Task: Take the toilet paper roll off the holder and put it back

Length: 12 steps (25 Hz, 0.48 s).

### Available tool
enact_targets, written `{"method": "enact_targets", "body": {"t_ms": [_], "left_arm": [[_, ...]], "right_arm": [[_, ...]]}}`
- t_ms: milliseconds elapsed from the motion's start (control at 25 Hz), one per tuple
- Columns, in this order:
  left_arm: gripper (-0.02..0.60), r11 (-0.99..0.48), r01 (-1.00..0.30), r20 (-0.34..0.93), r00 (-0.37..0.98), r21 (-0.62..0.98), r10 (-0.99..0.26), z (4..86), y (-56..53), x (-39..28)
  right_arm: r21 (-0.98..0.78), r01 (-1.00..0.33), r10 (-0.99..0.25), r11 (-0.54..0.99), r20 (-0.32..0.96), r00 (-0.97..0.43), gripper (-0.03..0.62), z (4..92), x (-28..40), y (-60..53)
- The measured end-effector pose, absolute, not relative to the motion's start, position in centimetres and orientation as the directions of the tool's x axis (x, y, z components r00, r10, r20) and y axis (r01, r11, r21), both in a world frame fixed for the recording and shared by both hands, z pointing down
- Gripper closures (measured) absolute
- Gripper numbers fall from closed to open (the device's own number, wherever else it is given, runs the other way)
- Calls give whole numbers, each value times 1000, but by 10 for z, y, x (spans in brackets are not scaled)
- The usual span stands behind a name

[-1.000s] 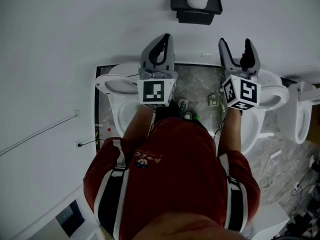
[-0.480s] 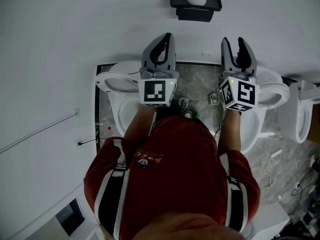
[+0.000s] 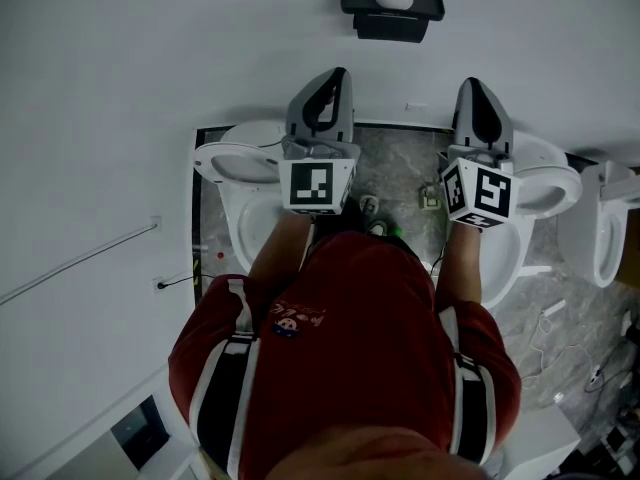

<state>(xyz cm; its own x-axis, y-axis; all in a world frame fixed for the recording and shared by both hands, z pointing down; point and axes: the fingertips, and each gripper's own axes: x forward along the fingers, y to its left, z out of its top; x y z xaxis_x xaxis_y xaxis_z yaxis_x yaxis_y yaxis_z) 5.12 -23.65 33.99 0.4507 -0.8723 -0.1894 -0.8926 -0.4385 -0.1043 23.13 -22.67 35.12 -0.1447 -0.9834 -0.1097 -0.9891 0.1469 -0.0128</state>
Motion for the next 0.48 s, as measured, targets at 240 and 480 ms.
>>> {"method": "enact_targets", "body": {"t_ms": [240,480], "left_arm": [[563,-437,-893,-192,450,-112,-872,338,-236,51],[563,-431,-893,-185,449,-130,-874,338,-237,47]], "right_arm": [[-18,-991,-985,131,-120,-128,585,348,237,-225],[-21,-994,-985,111,-133,-108,585,341,242,-222]]}}
